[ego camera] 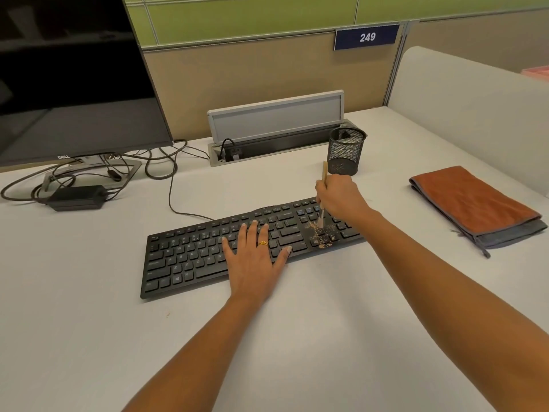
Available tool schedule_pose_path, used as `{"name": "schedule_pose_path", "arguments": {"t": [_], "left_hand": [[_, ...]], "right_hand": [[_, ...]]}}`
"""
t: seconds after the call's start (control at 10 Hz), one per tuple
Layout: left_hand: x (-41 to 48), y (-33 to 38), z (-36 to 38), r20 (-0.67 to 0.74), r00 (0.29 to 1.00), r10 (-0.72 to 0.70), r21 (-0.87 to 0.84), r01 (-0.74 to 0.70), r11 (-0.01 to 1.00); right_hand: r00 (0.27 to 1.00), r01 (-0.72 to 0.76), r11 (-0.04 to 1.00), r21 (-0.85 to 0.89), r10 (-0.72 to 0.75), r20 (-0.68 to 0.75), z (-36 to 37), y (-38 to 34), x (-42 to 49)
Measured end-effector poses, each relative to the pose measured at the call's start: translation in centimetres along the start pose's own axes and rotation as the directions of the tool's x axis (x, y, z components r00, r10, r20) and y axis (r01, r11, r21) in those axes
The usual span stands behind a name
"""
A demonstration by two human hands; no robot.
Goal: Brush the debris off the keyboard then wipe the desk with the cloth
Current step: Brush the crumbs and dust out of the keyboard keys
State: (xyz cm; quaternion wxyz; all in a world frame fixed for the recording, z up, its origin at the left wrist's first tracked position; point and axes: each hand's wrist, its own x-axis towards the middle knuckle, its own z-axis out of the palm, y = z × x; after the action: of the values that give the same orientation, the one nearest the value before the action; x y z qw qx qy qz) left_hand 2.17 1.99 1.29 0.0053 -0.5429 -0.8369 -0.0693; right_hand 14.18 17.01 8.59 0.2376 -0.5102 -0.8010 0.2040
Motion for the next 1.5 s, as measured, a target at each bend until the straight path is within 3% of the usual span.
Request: {"name": "schedule_pose_path", "arguments": {"t": [0.1,0.2,0.4,0.6,0.8,1.0,1.1,1.3,1.5], "left_hand": [[0.0,0.1,0.0,-0.003,1.0,0.002,-0.004,-0.002,1.0],[0.0,0.0,0.1,-0.009,1.0,0.0,-0.009,0.0,1.0],[0.0,0.0,0.1,-0.02,1.0,0.0,-0.014,-0.001,1.0],[0.0,0.0,0.2,-0.022,1.0,0.0,-0.009,0.0,1.0],[0.0,0.0,0.1,-0.016,1.0,-0.001,-0.004,0.001,1.0],[0.0,0.0,0.0,-0.009,1.0,-0.001,0.003,0.001,1.0],[0.0,0.0,0.1,-0.008,1.0,-0.001,-0.001,0.001,1.0],[-0.1,0.0,0.1,-0.017,1.0,0.003,-0.008,-0.003,1.0],[0.0,0.0,0.1,-0.01,1.0,0.005,-0.001,-0.005,1.0]], "right_hand": [[0.998,0.009,0.99,0.141,-0.001,-0.056,0.1,-0.1,-0.1],[1.0,0.004,0.974,0.228,-0.006,0.009,0.6,-0.1,-0.6],[0.998,0.003,0.997,0.08,-0.008,0.057,0.3,-0.4,-0.3],[1.0,0.026,0.983,0.18,-0.027,0.003,0.4,-0.5,-0.4],[0.999,0.021,0.996,0.086,-0.025,0.045,0.6,-0.9,-0.4],[0.995,0.066,0.99,0.129,-0.075,0.068,1.0,-1.7,-1.0],[0.989,0.071,0.997,0.043,-0.076,0.13,0.9,-1.8,-1.0],[0.989,0.114,0.993,0.025,-0.116,0.09,0.6,-2.2,-1.1],[0.987,0.115,0.987,-0.113,-0.1,0.128,0.2,-2.0,-1.0]]}}
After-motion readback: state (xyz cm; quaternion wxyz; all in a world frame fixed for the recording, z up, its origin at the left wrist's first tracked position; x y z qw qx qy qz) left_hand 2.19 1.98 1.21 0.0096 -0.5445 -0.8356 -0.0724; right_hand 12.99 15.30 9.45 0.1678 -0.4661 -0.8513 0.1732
